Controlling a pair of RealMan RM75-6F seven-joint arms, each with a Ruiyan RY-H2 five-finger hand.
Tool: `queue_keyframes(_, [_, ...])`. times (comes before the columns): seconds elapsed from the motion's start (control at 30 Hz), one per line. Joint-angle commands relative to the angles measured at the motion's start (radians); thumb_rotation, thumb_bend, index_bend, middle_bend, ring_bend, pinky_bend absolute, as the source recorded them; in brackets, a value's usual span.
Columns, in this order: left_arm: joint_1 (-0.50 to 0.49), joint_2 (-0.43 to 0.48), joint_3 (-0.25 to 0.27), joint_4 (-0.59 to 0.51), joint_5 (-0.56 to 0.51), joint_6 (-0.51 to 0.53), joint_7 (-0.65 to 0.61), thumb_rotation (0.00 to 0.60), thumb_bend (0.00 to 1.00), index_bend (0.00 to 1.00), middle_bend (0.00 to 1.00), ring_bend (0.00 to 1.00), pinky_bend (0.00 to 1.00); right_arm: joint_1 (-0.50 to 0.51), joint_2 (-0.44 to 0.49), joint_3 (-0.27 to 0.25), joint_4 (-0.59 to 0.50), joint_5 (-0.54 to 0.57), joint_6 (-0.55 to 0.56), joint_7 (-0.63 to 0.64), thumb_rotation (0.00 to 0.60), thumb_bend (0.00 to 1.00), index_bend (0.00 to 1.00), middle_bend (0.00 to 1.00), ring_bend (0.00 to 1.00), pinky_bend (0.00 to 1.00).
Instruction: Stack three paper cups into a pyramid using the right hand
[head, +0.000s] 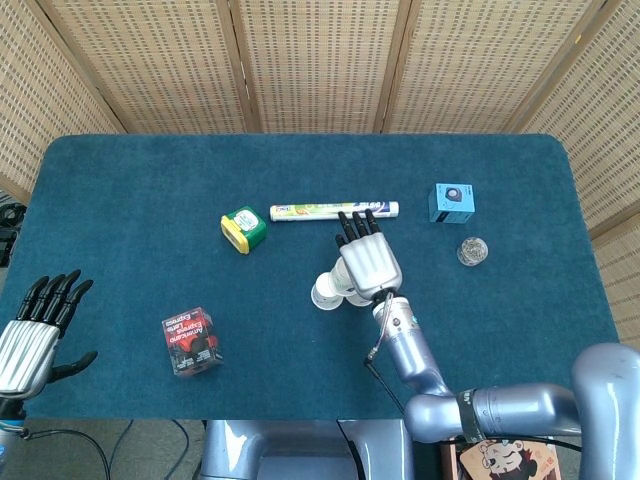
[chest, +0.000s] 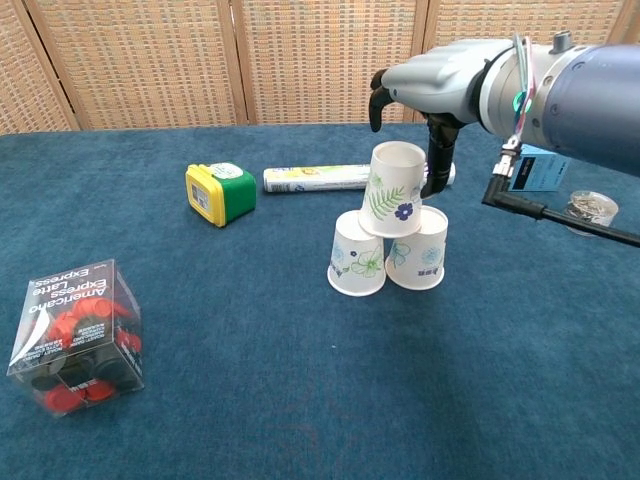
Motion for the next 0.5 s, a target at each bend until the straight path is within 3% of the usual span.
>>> queue_keyframes(0.03, [0.000,0.000,0.000,0.000,0.000,0.000,-0.001,0.600,0.18,0.00,0.00,0.00,0.00,0.006,0.017,0.004,-0.019,0.022,0.021,-0.025,0.600,0.15,0.25,0.00,0.00,0.00])
queue_keyframes(0.17, [0.000,0.001,0.000,-0.001,0.000,0.001,-0.001,0.600,0.18,0.00,0.00,0.00,0.00,0.012,0.042,0.015,-0.049,0.046,0.049,-0.053,0.600,0.15,0.24,0.00,0.00,0.00])
queue_keyframes(0.3, [0.003,0.003,-0.001,-0.001,0.000,0.006,-0.006,0.600,0.18,0.00,0.00,0.00,0.00,0.007,0.131,0.041,-0.130,0.093,0.128,-0.105,0.600,0.15,0.23,0.00,0.00,0.00])
queue_keyframes(0.5, [0.006,0.003,0.002,-0.001,0.009,0.013,-0.007,0.600,0.18,0.00,0.00,0.00,0.00,-0.071,0.256,0.063,-0.195,0.079,0.129,0.014,0.600,0.15,0.21,0.00,0.00,0.00])
